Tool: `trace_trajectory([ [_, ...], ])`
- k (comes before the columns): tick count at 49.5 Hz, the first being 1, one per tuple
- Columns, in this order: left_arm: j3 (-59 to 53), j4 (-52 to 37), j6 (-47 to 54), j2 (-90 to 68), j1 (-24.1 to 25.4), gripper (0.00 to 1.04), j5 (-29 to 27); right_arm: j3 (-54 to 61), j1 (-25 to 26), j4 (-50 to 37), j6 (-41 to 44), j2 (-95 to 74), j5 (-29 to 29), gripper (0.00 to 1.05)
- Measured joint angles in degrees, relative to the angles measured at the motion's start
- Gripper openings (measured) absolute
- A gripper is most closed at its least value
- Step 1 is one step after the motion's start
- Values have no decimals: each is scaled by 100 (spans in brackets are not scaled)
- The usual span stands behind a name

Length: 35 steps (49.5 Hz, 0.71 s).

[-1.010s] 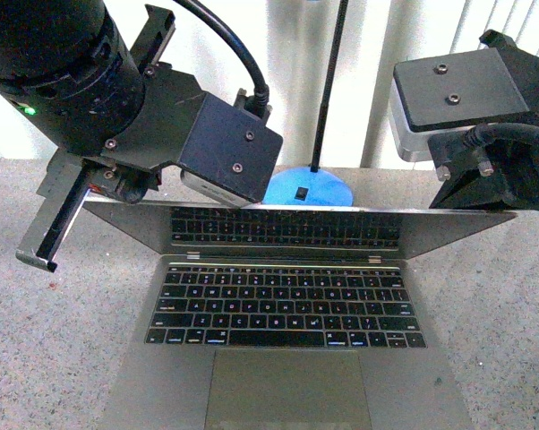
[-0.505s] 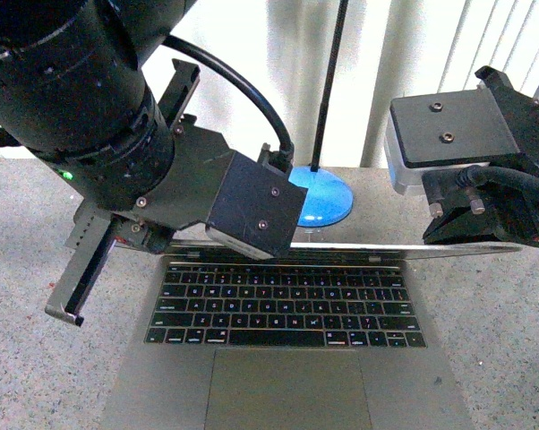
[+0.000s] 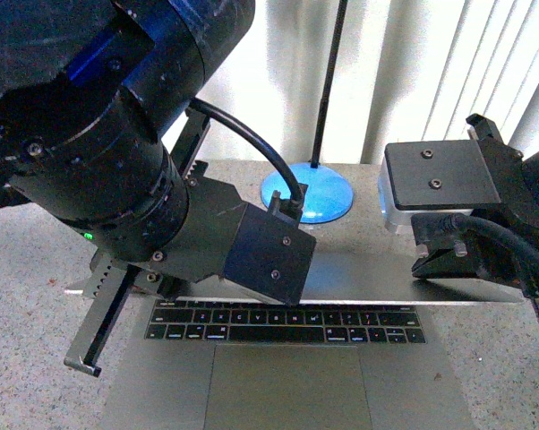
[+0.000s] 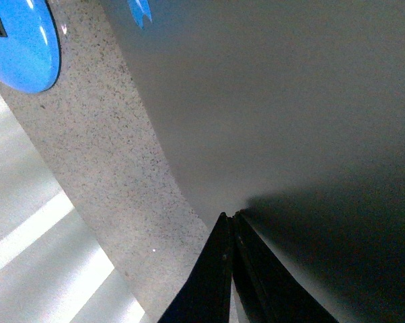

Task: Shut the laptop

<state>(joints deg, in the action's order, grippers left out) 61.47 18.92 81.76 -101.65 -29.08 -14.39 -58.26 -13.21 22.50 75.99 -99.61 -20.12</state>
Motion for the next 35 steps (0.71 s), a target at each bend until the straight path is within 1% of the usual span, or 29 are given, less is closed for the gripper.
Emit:
trace_trajectory([
  [16, -221, -258, -129, -186, -81, 4, 13, 273, 33, -476, -197, -225, -146, 3],
  [35, -391, -549, -457, -566, -363, 4, 140, 496, -90, -981, -496, -544, -319, 3],
])
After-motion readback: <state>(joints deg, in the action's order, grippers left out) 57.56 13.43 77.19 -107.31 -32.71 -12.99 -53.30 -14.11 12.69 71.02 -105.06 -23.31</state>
